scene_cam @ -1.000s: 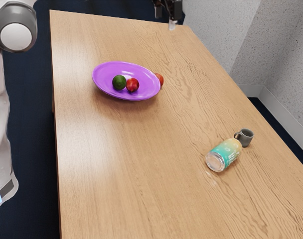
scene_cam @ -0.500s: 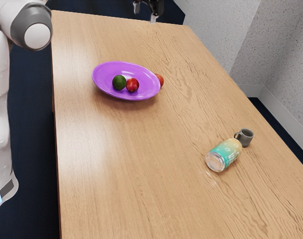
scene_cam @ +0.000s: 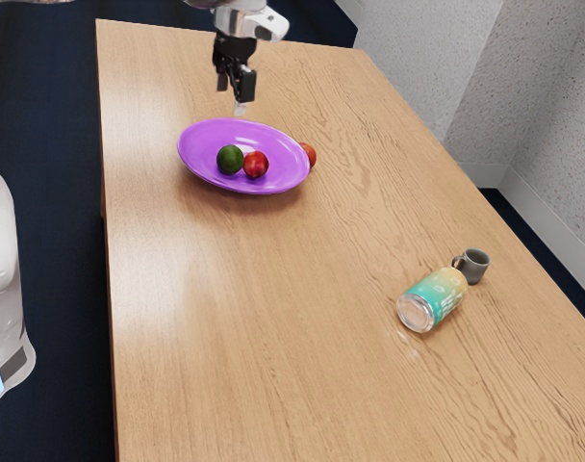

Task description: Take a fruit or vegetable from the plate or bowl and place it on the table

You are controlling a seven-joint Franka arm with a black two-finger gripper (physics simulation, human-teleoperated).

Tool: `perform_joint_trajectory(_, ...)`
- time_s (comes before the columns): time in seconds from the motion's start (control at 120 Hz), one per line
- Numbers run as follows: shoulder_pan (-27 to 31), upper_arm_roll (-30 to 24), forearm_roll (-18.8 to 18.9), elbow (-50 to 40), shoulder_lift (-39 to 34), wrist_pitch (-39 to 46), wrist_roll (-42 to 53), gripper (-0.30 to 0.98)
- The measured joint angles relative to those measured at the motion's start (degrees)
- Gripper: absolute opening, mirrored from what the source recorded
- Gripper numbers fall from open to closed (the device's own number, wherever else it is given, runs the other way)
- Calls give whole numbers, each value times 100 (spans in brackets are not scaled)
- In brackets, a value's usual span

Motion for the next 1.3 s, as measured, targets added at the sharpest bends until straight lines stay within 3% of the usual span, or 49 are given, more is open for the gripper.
perform_joint_trajectory(0.425, 20, 511, 46, -186, 244, 627, 1076, 69)
perform_joint_trajectory(1.3, 10, 525, -333, -657, 952, 1633, 1984, 69)
